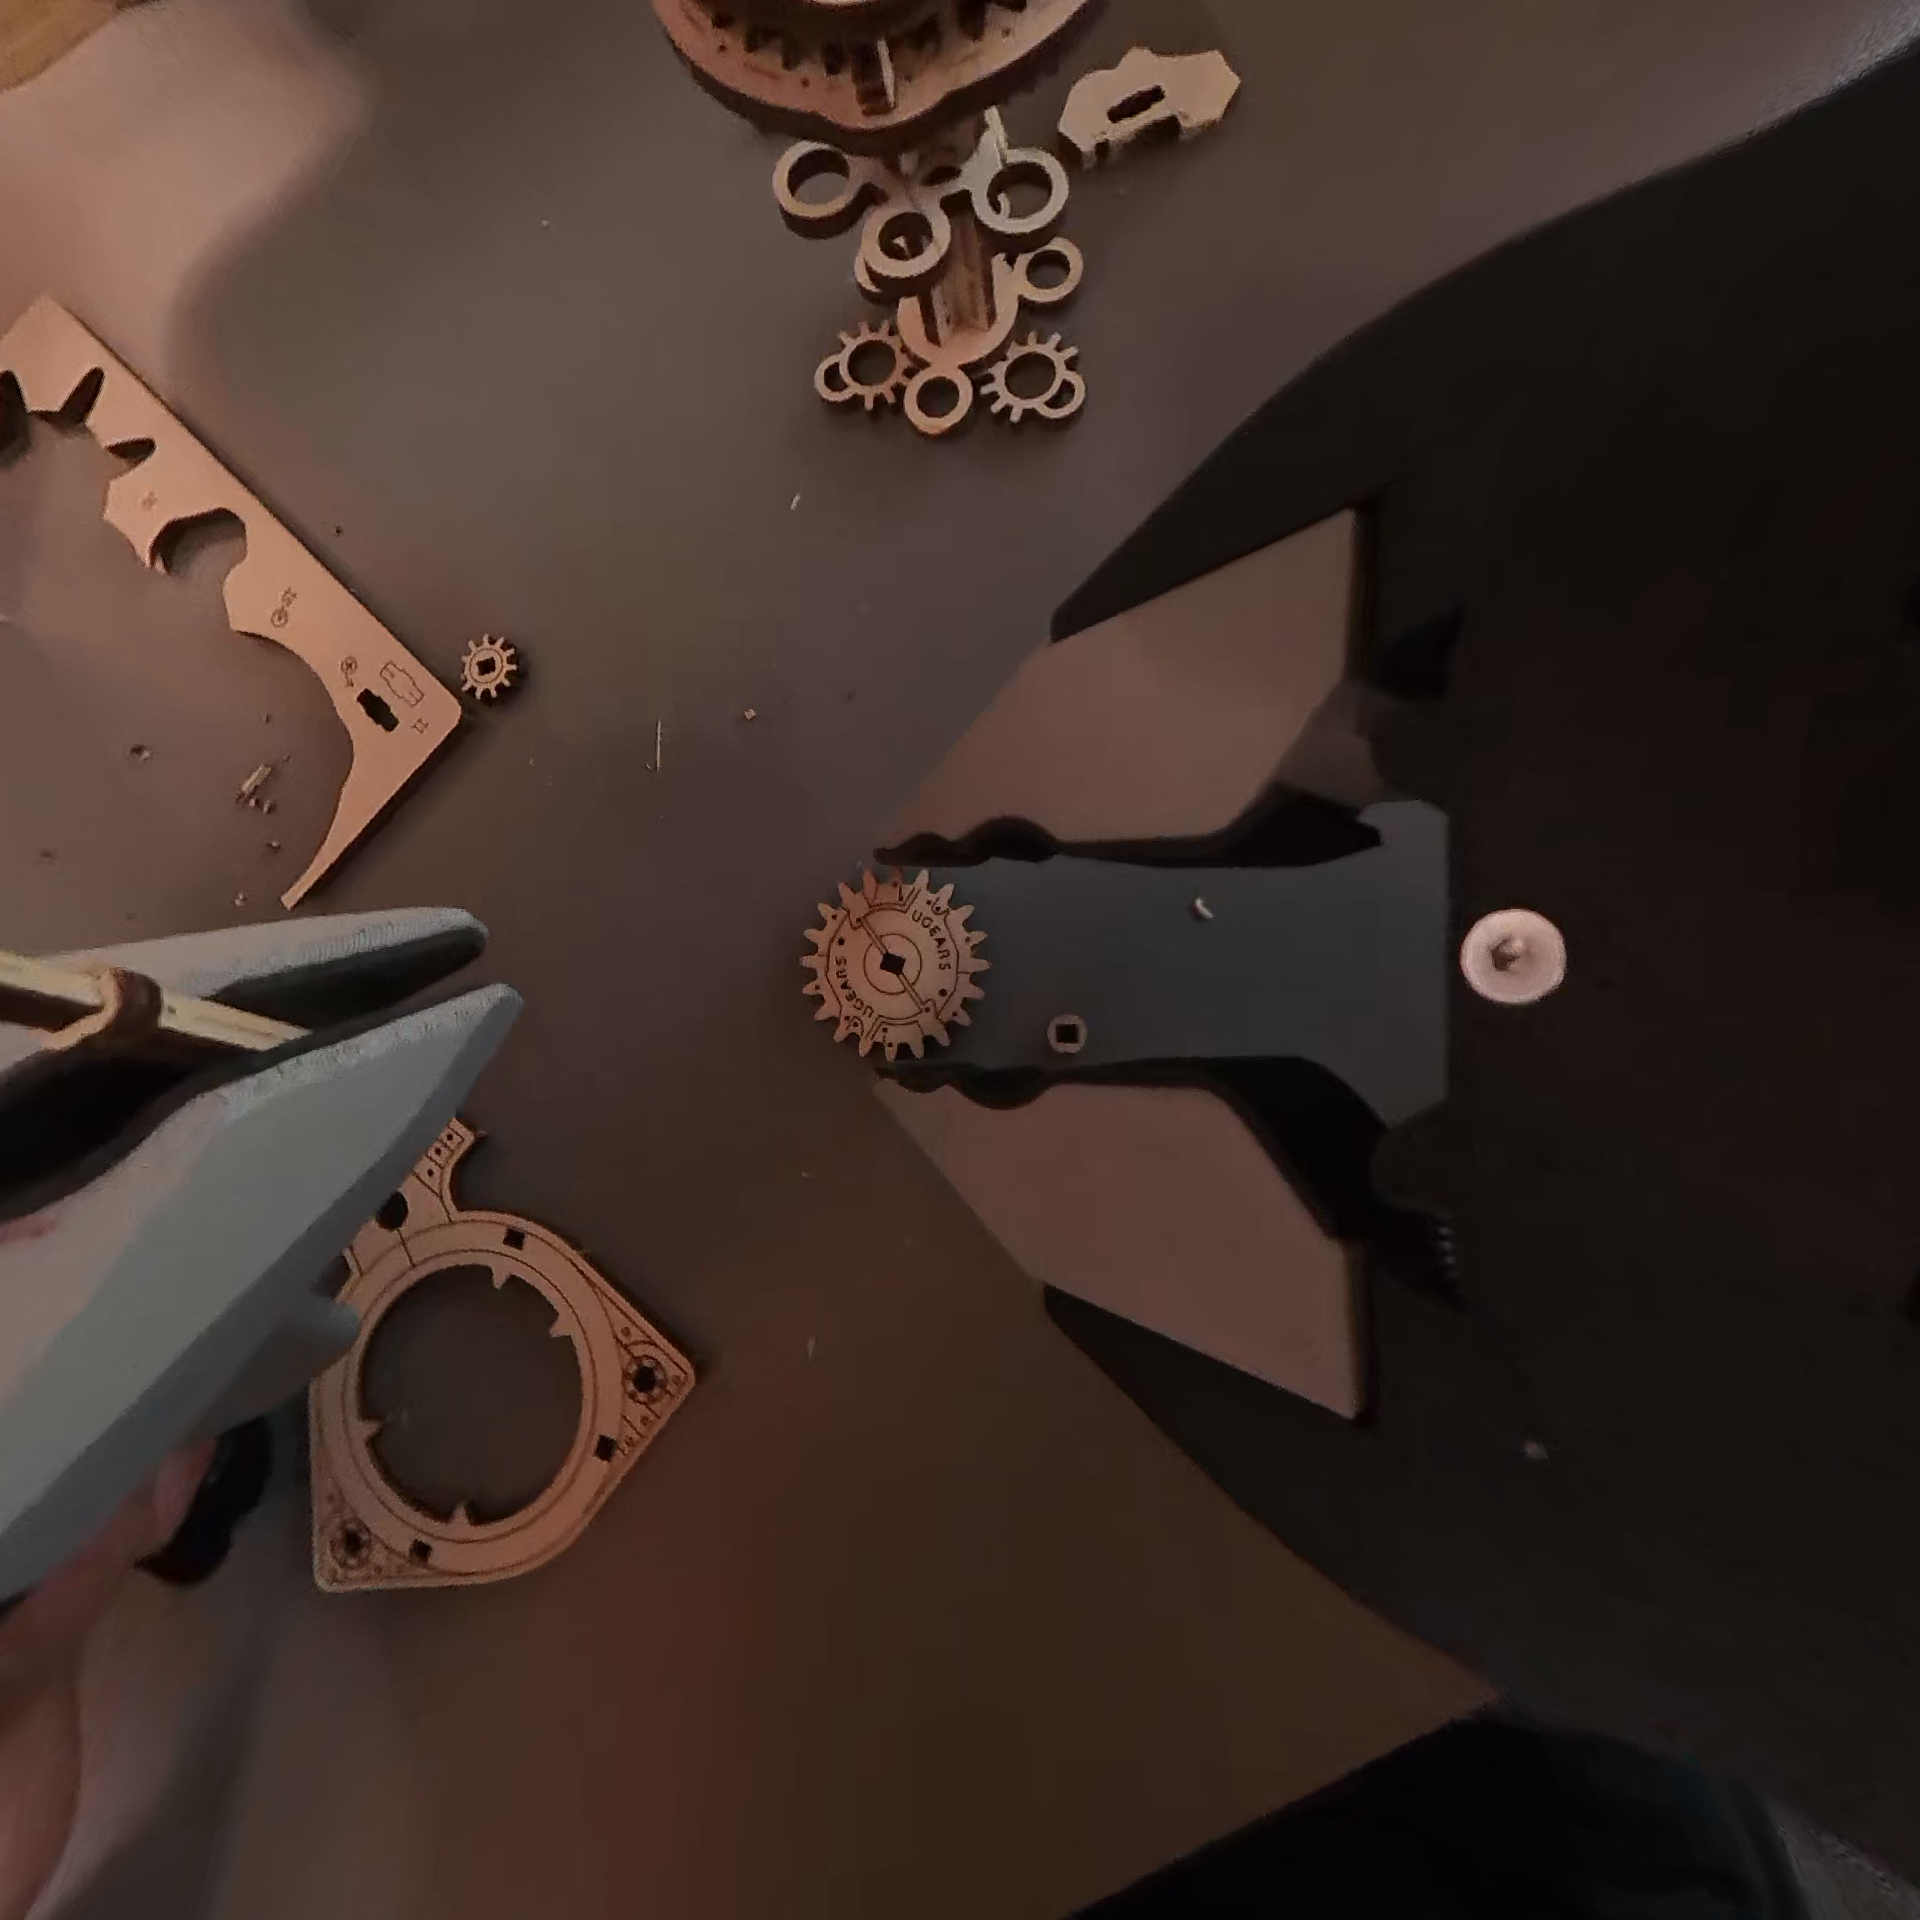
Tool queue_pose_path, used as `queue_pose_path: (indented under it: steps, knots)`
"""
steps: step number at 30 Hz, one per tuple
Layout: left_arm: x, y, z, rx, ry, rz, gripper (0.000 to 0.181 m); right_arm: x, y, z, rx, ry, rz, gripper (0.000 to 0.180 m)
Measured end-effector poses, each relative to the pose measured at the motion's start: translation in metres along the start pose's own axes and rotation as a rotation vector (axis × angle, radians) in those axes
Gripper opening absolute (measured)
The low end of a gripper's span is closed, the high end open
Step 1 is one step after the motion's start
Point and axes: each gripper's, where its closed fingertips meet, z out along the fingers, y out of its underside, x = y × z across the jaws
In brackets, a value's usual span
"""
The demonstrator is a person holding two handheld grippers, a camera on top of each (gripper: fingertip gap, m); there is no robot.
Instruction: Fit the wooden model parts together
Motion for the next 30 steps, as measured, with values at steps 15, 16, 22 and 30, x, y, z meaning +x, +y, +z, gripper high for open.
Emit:
queue_pose_path:
  steps: [15, 16, 22, 30]
  knots:
    - [0.009, 0.001, -0.005, 0.004, 0.072, 0.012, 0.002, 0.004, 0.013, -0.015, 0.024, -0.009, 0.044, 0.044]
    - [0.011, 0.002, -0.005, -0.002, 0.085, 0.020, 0.002, 0.003, 0.014, -0.015, 0.021, -0.021, 0.050, 0.045]
    - [0.012, 0.008, -0.011, -0.035, 0.098, 0.063, 0.002, 0.001, 0.010, -0.007, 0.016, -0.034, 0.109, 0.049]
    - [-0.002, 0.009, -0.015, -0.038, 0.047, 0.034, 0.002, 0.023, 0.013, -0.019, -0.002, 0.117, 0.274, 0.050]
